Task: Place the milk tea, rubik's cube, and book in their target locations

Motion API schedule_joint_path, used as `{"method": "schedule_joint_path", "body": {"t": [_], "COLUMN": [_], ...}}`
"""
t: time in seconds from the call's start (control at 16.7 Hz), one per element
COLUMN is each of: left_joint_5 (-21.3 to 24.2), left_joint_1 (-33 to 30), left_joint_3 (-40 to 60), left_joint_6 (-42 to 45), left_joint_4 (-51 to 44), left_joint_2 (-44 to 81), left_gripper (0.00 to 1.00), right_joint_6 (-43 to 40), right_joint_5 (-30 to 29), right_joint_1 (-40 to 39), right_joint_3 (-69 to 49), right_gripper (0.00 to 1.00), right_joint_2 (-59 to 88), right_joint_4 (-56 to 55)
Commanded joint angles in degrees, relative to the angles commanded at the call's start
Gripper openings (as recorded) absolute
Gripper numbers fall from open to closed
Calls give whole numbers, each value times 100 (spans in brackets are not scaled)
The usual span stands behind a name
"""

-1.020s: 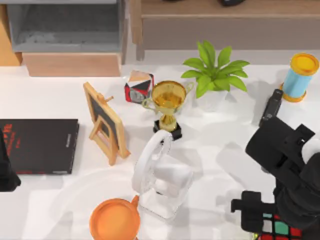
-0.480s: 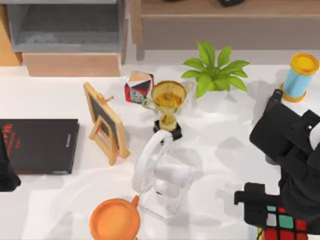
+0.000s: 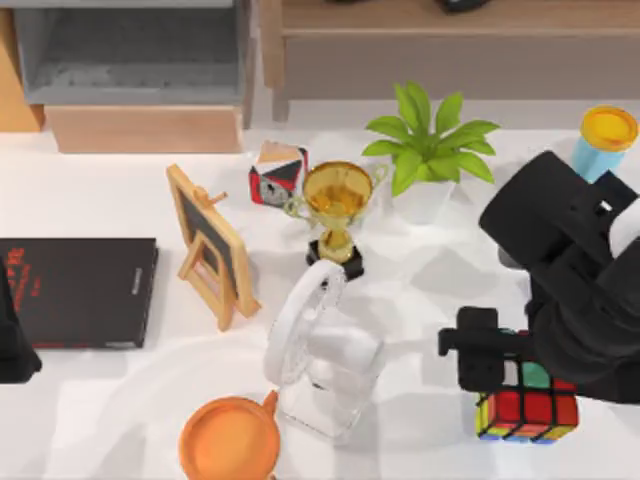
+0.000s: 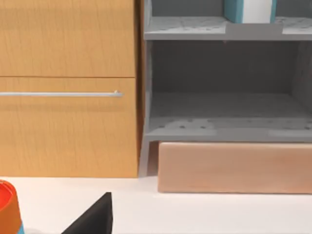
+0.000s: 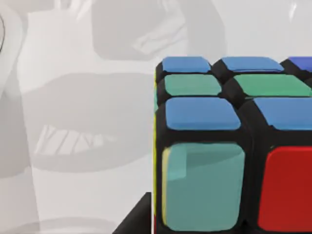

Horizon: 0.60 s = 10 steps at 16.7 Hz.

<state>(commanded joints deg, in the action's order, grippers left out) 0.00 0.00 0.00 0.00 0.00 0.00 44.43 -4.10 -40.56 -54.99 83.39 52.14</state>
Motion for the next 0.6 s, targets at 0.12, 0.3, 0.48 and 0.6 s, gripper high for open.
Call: {"method": "schedule_joint_path", "body": {"t": [0.12, 0.3, 0.48, 0.6], "left_joint_5": [0, 0, 0, 0], "left_joint_1": [0, 0, 0, 0], "left_joint_3": [0, 0, 0, 0], "left_joint_6": [0, 0, 0, 0], "left_joint_4": [0, 0, 0, 0], "left_joint_2": [0, 0, 0, 0], "left_gripper": [100, 100, 100, 100], "right_joint_6": [-479, -1386, -2404, -3063], "right_joint_5": [-373, -1050, -1763, -2212], "right_joint_1": [66, 201, 352, 454], "right_joint_3": [-499, -1365, -2250, -2807], "right_gripper": [0, 0, 0, 0], "right_joint_2": [219, 623, 1035, 1261], "right_joint_4": [-615, -1847, -3266, -4167]}}
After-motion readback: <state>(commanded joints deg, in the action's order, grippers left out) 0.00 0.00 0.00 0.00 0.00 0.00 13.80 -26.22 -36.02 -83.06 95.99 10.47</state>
